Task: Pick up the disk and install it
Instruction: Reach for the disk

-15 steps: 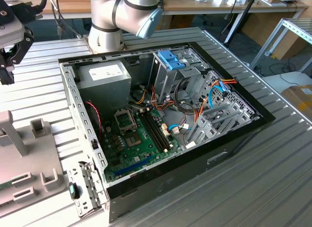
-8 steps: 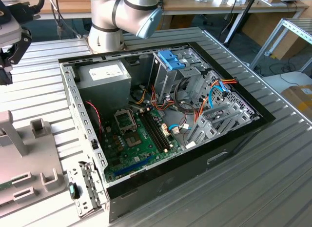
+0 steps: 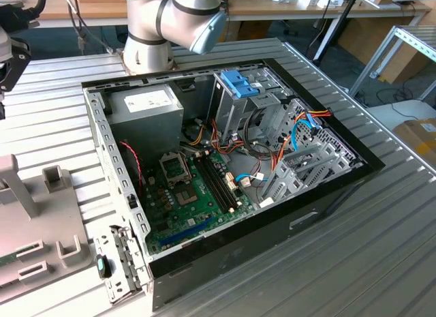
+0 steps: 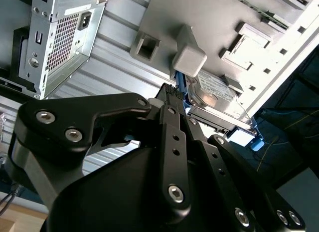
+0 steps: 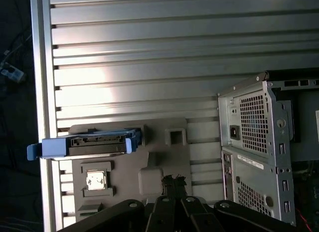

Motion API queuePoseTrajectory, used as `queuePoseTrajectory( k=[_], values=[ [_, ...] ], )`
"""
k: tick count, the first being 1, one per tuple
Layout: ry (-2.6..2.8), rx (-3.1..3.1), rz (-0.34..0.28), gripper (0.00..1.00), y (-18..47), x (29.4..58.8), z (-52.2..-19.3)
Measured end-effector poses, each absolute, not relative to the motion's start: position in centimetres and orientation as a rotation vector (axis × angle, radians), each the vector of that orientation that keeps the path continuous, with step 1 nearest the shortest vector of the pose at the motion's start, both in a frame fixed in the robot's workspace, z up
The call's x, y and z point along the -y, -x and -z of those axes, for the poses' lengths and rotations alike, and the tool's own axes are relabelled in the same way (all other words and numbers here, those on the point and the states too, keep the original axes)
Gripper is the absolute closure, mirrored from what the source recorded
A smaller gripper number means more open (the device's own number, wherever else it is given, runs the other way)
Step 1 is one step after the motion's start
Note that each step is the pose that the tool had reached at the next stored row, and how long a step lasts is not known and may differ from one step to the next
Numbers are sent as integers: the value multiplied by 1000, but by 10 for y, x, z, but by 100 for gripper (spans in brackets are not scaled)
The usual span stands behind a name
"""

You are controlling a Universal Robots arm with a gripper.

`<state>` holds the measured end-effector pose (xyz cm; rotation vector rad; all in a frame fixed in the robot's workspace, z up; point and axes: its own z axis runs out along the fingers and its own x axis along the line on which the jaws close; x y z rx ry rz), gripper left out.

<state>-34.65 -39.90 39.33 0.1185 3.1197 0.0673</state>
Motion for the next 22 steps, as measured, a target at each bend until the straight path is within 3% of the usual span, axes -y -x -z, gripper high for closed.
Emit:
queuePoseTrajectory(
  k=[22],
  values=[
    [-118,-3120,-67,89,360,399,-393]
  ],
)
